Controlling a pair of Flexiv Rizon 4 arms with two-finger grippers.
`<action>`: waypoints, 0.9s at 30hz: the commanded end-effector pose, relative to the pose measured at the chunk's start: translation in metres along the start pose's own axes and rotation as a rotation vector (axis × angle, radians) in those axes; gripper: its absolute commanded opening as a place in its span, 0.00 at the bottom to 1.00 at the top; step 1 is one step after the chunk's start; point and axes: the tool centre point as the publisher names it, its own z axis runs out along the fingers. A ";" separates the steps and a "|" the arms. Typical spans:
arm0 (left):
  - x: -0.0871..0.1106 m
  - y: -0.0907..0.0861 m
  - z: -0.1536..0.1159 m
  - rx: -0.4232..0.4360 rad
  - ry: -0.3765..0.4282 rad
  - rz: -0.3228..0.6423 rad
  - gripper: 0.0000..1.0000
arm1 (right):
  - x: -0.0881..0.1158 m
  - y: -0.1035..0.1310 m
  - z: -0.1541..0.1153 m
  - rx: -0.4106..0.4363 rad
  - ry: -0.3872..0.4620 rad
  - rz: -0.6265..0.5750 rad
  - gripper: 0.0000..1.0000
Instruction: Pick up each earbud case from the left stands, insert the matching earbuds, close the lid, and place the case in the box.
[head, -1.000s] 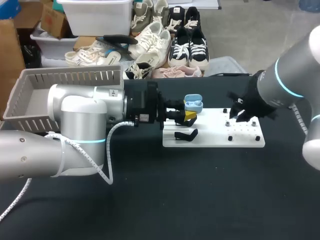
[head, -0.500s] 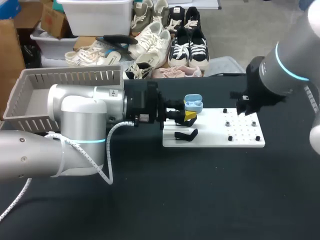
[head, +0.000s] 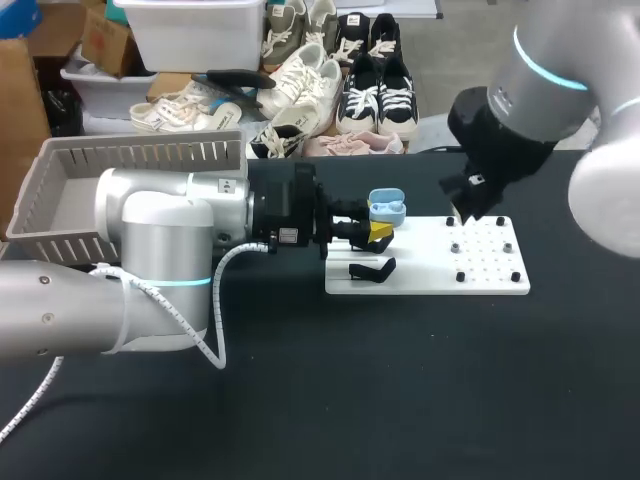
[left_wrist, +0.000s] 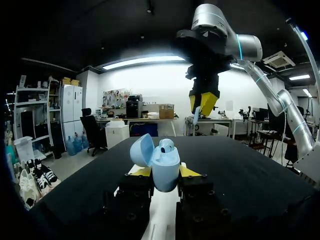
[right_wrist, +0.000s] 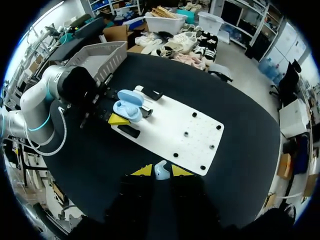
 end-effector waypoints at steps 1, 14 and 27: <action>0.001 0.000 0.000 -0.001 -0.003 0.001 0.00 | -0.006 0.009 -0.009 0.005 0.130 -0.035 0.00; 0.001 0.000 0.000 -0.001 -0.003 0.001 0.00 | -0.035 0.044 -0.005 -0.027 0.142 -0.179 0.00; 0.001 0.000 0.000 -0.001 -0.003 0.001 0.00 | -0.059 0.048 0.005 -0.078 0.087 -0.207 0.00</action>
